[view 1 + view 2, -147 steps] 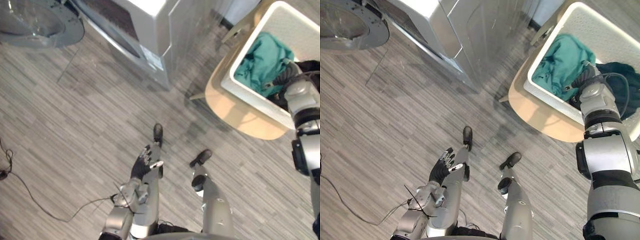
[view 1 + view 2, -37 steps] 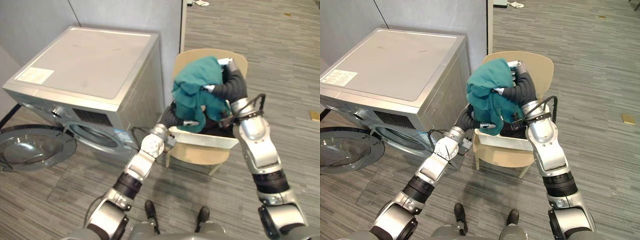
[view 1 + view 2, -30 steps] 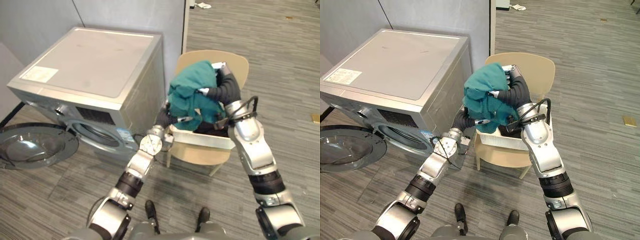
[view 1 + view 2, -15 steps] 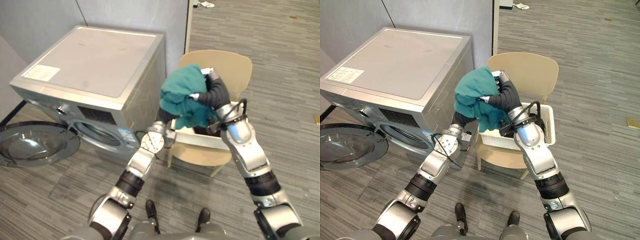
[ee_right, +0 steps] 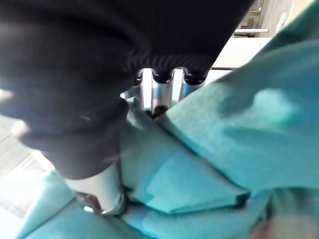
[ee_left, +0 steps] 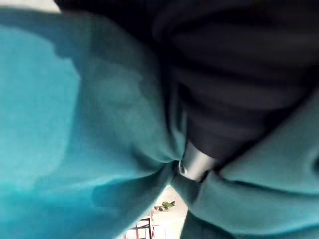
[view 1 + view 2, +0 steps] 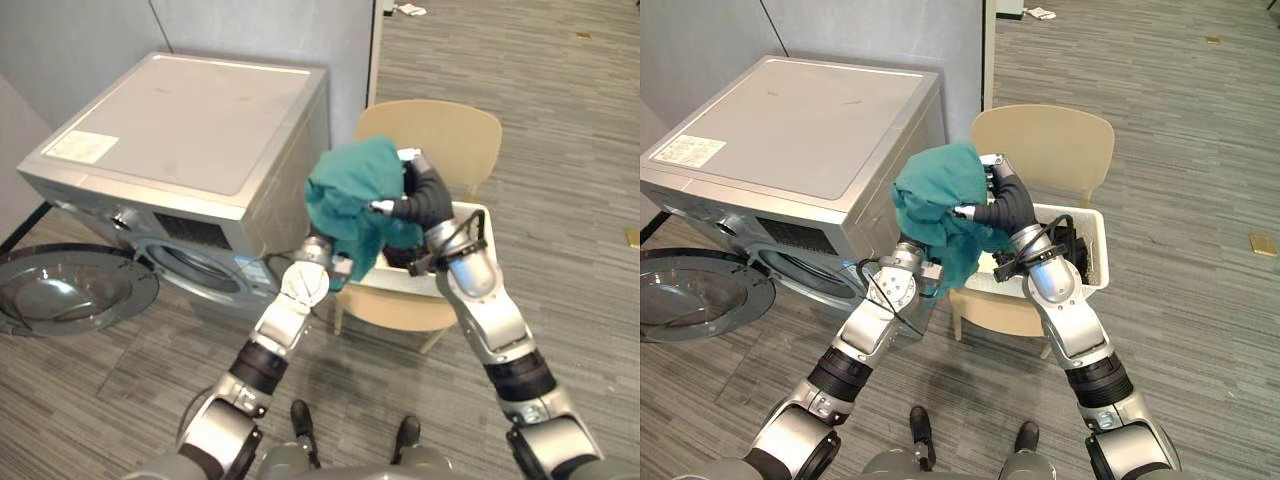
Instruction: Pick up the laundry basket with both hands and put the clothes into the washing machine.
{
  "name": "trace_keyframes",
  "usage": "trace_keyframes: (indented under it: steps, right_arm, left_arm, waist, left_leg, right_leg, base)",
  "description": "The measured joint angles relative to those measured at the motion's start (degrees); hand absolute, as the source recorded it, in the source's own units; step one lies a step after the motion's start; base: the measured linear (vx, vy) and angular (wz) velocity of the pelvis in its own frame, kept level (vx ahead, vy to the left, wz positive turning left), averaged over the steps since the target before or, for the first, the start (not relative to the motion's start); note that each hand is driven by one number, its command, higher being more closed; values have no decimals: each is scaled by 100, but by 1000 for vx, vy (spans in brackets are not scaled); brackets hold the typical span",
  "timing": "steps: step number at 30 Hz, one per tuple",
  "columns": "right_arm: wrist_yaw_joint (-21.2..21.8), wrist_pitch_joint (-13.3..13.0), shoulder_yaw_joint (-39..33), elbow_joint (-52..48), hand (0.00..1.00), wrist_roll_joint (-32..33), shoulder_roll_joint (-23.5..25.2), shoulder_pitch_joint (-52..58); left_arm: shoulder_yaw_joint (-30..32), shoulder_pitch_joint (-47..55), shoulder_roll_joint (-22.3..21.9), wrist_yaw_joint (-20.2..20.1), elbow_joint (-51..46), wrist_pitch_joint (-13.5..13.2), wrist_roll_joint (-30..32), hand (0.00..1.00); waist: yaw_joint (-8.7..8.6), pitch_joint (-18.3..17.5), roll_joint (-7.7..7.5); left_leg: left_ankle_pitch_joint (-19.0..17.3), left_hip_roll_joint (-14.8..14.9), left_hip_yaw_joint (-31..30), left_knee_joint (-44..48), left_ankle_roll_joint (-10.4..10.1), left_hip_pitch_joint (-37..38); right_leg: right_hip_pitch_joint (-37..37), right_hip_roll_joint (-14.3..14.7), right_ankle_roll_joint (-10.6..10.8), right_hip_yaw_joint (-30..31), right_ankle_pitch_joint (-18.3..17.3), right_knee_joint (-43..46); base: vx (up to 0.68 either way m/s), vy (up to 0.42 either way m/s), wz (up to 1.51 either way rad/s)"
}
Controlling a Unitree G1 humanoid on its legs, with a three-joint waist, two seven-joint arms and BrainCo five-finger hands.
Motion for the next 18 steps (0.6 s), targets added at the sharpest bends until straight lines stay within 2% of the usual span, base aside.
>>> trace_keyframes:
  steps: [8, 18]
  right_arm:
    - [-76, 7, -14, 207, 0, 3, 52, 240]
    - [-76, 99, -889, 262, 0, -18, 50, 904]
  left_arm:
    - [351, 449, -18, 108, -262, -10, -5, 100]
    - [1629, 1273, -74, 263, -1119, -76, -4, 100]
  waist:
    - [5, -4, -10]
    - [-7, -6, -12]
  left_leg:
    - [-1, 34, 53, 0, -1, 26]
    - [-14, 61, 92, -1, -13, 184]
  right_leg:
    - [15, 60, -27, 52, 22, -64]
    - [239, 137, -12, 136, 90, -304]
  base:
    - [36, -18, -4]
    - [27, -18, -3]
